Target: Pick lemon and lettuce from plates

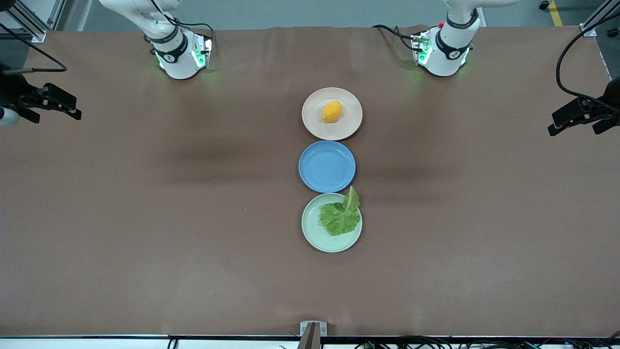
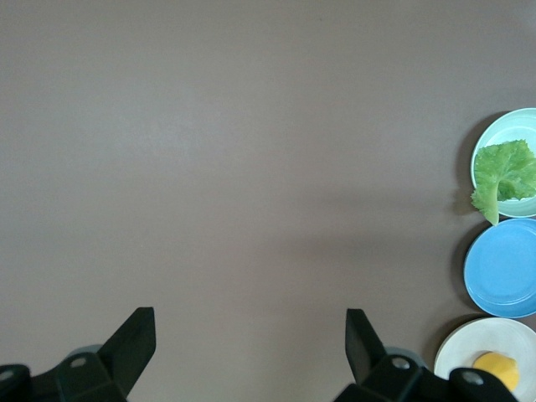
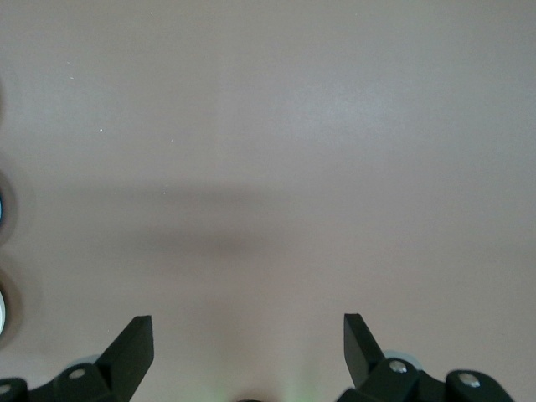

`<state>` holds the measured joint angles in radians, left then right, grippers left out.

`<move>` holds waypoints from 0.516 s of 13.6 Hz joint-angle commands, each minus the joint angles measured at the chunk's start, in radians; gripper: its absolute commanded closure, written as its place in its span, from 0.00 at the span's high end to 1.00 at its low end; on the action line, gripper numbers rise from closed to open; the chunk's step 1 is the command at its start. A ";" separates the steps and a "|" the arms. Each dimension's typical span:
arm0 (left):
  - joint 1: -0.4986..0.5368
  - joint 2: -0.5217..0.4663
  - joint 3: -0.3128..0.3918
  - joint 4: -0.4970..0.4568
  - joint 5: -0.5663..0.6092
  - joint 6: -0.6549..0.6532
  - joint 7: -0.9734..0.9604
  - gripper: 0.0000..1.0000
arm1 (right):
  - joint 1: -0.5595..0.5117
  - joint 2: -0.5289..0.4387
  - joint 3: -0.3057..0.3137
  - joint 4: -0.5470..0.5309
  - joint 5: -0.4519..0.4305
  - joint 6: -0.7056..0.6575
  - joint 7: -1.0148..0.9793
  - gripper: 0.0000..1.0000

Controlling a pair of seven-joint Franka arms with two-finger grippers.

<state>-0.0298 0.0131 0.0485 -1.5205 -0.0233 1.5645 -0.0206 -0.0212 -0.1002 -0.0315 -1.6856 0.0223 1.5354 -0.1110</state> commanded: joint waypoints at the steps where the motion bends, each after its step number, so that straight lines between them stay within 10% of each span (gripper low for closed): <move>1: 0.004 0.005 -0.001 0.019 -0.007 -0.012 0.010 1.00 | -0.025 -0.029 0.018 -0.028 0.001 0.000 0.005 1.00; 7: -0.001 0.005 -0.002 0.020 -0.009 -0.020 -0.009 1.00 | -0.023 -0.024 0.018 -0.022 0.004 -0.001 0.005 1.00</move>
<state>-0.0299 0.0131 0.0483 -1.5205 -0.0233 1.5629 -0.0206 -0.0214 -0.1002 -0.0315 -1.6859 0.0223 1.5351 -0.1110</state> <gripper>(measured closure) 0.000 0.000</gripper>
